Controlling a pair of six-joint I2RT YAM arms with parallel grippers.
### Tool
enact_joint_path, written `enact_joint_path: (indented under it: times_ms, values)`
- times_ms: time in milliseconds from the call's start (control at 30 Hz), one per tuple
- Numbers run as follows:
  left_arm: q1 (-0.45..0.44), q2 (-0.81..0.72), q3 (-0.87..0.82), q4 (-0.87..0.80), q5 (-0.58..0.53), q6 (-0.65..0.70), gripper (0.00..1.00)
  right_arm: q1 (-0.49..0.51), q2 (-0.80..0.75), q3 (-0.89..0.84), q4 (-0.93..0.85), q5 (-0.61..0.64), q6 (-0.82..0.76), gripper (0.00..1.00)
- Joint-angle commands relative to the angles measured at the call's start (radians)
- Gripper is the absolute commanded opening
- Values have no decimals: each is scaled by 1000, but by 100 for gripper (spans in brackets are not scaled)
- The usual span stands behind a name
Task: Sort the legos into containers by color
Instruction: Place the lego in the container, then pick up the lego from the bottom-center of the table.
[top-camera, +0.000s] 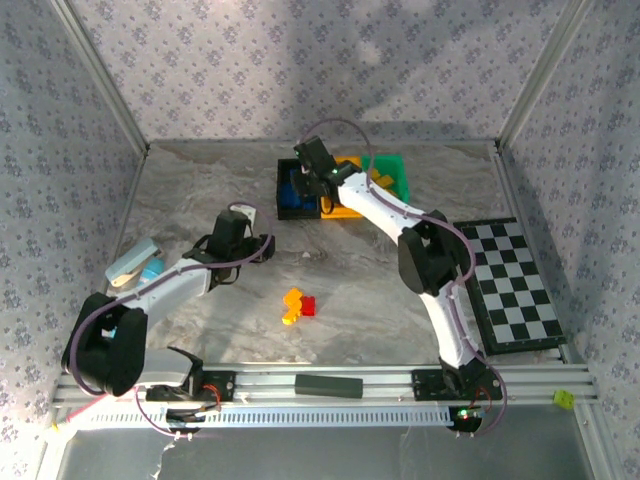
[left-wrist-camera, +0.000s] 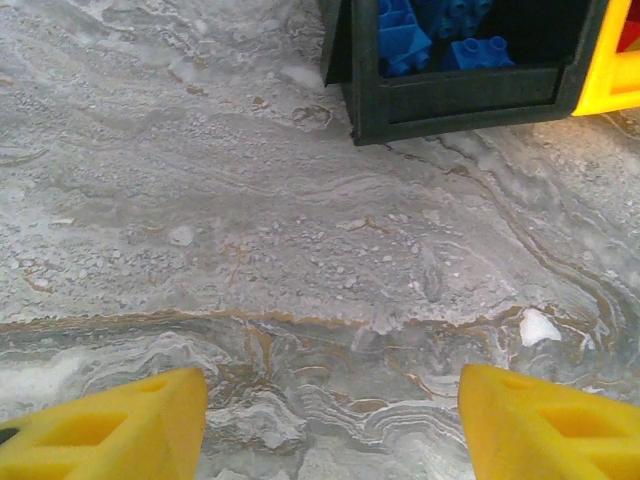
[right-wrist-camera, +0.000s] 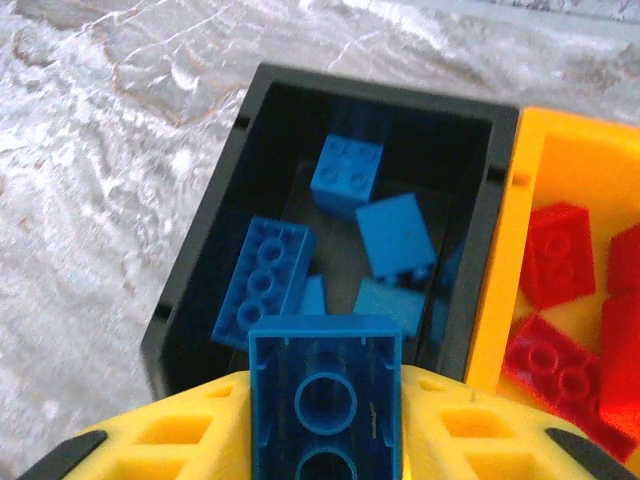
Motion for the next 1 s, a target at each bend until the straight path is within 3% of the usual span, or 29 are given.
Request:
enact_joint_path:
  times_ms: [0,233,467,700,967]
  values:
    - [8,9,4,2,25,-20,67,-2,87,147,-134,-44,-25,50]
    - [11,-2,2,0,31,-20,67,31,-51,-60,-51,-46,-32,54]
    - [13,6,-1,10,48,-29,67,135,-342,-482,33,-70,-33,54]
    - [15,21,-4,21,54,-35,67,235,-538,-784,20,-106,118,54]
    - [17,26,1,17,61,-37,67,391,-593,-918,-41,-47,301,57]
